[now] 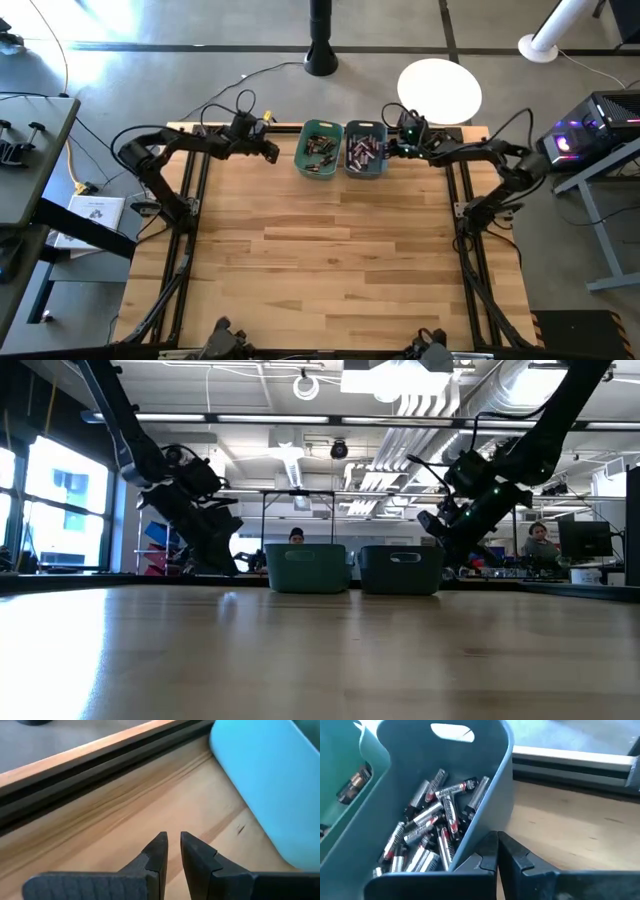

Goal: Sort batteries
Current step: Adjust the green bin, then return to Home Position

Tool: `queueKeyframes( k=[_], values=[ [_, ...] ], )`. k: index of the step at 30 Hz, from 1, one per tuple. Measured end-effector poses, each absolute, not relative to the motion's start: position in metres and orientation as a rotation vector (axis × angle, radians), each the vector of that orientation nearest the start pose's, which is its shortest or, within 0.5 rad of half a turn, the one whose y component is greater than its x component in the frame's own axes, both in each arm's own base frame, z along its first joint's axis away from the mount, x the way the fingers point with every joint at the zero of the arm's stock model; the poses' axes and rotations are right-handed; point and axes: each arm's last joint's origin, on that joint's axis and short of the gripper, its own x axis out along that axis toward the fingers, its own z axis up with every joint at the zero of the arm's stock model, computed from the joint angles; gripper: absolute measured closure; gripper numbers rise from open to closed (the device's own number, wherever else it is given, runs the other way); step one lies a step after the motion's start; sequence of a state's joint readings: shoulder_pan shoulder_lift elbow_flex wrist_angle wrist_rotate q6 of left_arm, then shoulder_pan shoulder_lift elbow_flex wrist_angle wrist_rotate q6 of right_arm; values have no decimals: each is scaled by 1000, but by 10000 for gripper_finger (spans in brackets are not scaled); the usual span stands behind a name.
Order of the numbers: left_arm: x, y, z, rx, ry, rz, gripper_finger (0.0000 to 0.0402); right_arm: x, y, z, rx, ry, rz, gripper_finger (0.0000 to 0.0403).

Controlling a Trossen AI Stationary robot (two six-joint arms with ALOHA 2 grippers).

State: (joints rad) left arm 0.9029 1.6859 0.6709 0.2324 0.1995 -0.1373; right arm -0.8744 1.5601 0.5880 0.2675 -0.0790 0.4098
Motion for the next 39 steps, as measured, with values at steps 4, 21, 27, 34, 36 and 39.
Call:
queueKeyframes(
  k=[4,21,27,34,36,39],
  values=[
    [184,223,116,-560,606,724,358,187,-213,131,713,452,-877,403],
    [201,207,118,-542,551,638,358,223,-219,149,654,447,-822,403],
    [186,209,152,-444,495,704,358,205,-200,190,460,539,-920,403],
    [156,167,213,-243,380,682,377,182,-131,237,230,563,-678,403],
    [146,146,220,-207,316,650,384,175,-107,238,206,511,-529,403],
    [132,117,224,-167,215,599,394,165,-76,234,193,399,-343,403]
  ],
)
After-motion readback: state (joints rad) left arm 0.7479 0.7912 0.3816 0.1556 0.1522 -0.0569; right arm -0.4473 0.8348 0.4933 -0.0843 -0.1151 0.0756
